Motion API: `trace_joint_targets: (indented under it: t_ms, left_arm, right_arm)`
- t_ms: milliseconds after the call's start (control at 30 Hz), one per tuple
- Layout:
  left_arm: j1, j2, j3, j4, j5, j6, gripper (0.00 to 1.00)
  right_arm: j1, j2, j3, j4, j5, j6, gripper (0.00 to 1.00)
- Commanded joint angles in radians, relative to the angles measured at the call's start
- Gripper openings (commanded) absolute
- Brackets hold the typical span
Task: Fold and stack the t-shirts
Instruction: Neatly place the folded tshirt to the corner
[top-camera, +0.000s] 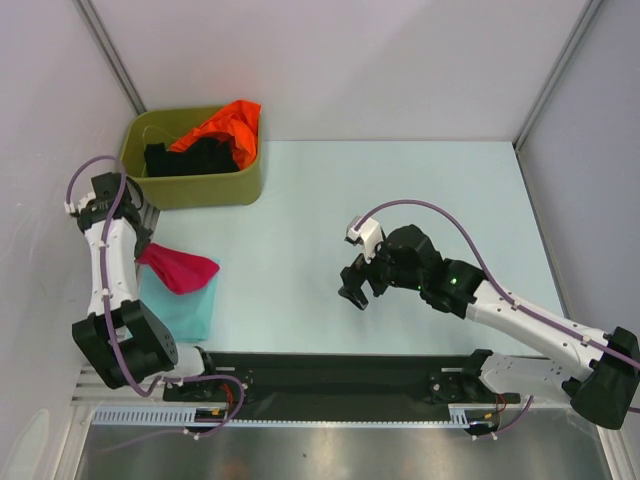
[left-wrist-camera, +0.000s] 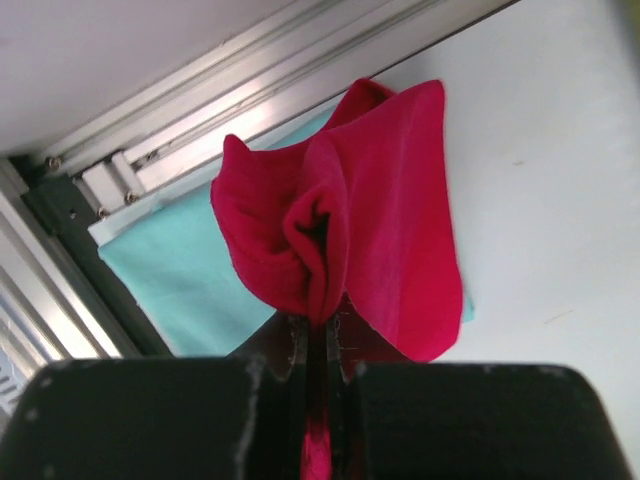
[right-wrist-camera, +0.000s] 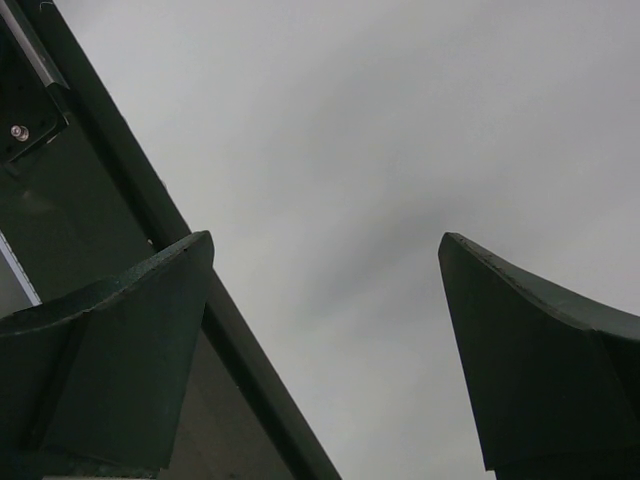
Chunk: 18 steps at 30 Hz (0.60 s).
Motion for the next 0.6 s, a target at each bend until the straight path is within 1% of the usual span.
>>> trace_joint_targets:
  t_ms: [0, 100, 267, 367, 467, 567]
  left_arm:
    - [0.047, -0.052, -0.077, 0.009, 0.023, -0.035, 0.00]
    - [0.063, -0.059, -0.126, 0.006, 0.047, -0.066, 0.00]
    - [0.086, -0.082, -0.188, -0.023, 0.040, -0.147, 0.00]
    - [0.123, -0.105, -0.238, -0.039, 0.044, -0.192, 0.00]
    - [0.162, -0.125, -0.287, -0.036, 0.056, -0.208, 0.00]
    - [0.227, -0.144, -0.341, -0.019, 0.076, -0.204, 0.00]
  right_arm:
    - [0.008, -0.012, 0.010, 0.010, -0.017, 0.010, 1.00]
    - [0.011, -0.008, 0.013, 0.008, -0.017, 0.009, 1.00]
    - [0.017, -0.011, 0.007, 0.009, -0.019, 0.012, 1.00]
    - [0.018, -0.015, 0.004, 0.010, -0.020, 0.015, 1.00]
    - [0.018, -0.020, 0.001, 0.010, -0.020, 0.015, 1.00]
    - [0.020, -0.017, -0.002, 0.014, -0.022, 0.018, 1.00]
